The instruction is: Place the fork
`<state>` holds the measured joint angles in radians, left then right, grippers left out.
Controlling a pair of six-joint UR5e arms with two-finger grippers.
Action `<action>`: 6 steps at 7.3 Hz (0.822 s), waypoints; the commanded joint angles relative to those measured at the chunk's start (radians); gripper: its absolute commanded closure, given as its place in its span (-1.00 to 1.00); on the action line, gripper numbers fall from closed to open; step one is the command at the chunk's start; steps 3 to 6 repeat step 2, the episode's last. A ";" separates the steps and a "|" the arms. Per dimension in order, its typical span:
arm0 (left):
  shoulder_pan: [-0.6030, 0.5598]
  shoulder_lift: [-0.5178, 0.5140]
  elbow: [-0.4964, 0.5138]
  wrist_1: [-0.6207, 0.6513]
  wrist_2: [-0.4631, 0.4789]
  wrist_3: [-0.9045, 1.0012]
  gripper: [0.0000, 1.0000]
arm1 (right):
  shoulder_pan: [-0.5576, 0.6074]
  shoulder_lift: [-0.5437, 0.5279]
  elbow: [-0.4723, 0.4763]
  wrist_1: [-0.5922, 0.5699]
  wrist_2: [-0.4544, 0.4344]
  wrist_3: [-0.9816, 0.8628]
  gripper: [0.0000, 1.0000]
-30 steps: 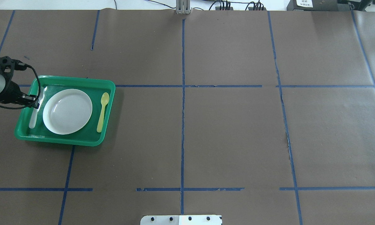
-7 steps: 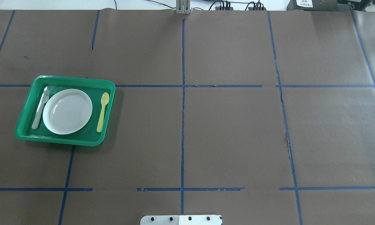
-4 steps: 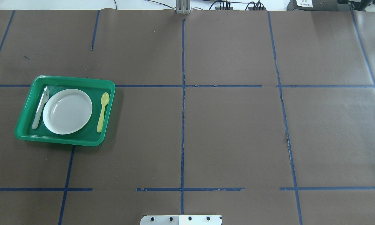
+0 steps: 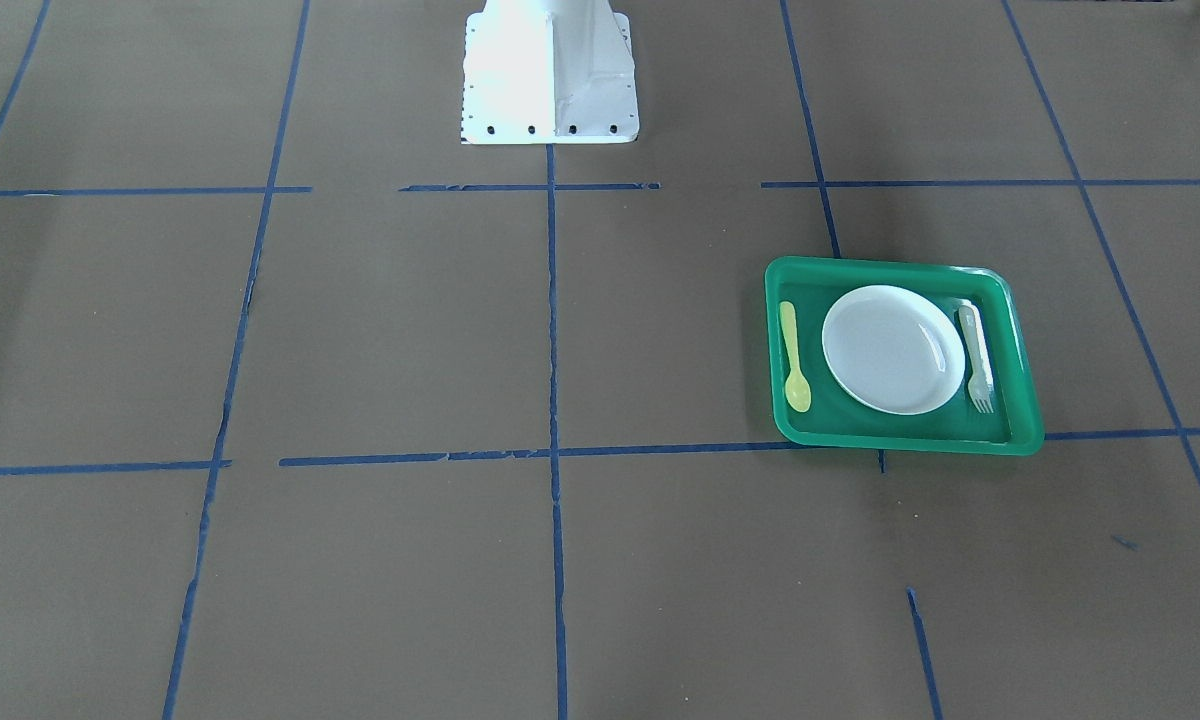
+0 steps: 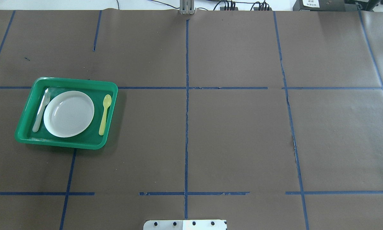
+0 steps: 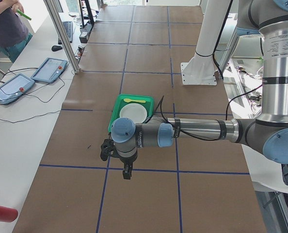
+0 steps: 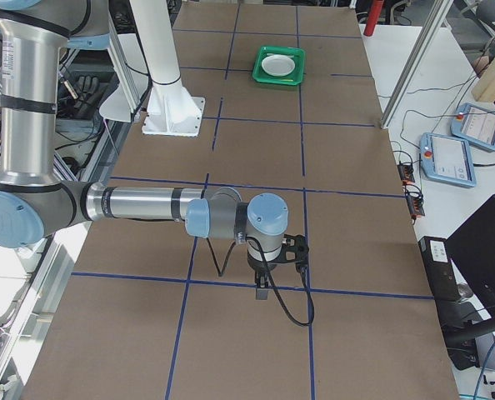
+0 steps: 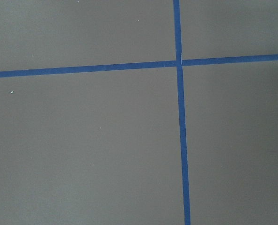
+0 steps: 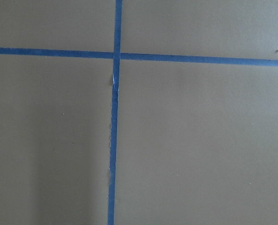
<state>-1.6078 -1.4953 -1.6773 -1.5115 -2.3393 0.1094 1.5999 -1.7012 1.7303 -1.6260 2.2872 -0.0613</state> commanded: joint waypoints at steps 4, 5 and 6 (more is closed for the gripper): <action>-0.004 0.000 -0.004 -0.002 0.000 0.003 -1.00 | 0.000 0.000 -0.001 0.000 0.000 0.002 -1.00; -0.004 0.000 -0.004 -0.002 0.000 0.003 -1.00 | 0.000 0.000 -0.001 0.000 0.000 0.002 -1.00; -0.004 0.000 -0.004 -0.002 0.000 0.003 -1.00 | 0.000 0.000 -0.001 0.000 0.000 0.002 -1.00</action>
